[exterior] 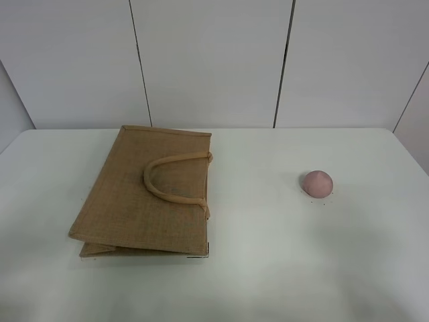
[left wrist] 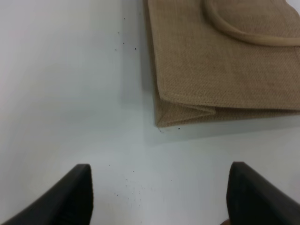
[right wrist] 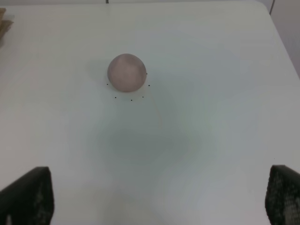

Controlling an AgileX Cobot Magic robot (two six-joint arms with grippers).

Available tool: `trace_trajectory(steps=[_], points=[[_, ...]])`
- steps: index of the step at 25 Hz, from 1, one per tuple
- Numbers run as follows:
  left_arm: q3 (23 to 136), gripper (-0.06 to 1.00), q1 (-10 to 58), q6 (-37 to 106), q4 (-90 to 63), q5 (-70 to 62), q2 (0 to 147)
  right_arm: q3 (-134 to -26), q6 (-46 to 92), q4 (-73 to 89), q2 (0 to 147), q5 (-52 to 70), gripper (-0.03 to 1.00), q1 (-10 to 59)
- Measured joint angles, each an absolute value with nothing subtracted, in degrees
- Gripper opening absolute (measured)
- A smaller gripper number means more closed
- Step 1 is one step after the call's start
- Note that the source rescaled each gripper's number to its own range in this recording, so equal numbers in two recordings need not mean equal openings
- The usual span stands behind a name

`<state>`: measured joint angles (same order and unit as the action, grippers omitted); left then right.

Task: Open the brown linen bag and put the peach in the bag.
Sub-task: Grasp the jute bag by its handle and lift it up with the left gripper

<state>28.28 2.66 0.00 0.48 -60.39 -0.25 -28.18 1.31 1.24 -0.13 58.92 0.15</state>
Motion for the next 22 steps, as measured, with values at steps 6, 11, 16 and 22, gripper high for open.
trace_trajectory(steps=[6,11,16,22], points=[[28.28,0.85,2.66,0.0,0.53,-60.39,-0.25,-28.18,1.31,1.24,-0.13,58.92,1.0,0.15],[31.71,0.9,2.66,0.0,0.54,-60.39,3.23,-28.18,1.31,1.24,-0.13,58.92,1.0,0.15],[38.54,0.99,2.66,0.0,0.54,-60.13,17.9,-28.18,1.31,1.24,-0.13,58.92,1.0,0.15],[50.39,1.0,2.66,0.0,0.54,-58.97,43.82,-28.18,1.31,1.24,-0.13,58.92,1.0,0.15]])
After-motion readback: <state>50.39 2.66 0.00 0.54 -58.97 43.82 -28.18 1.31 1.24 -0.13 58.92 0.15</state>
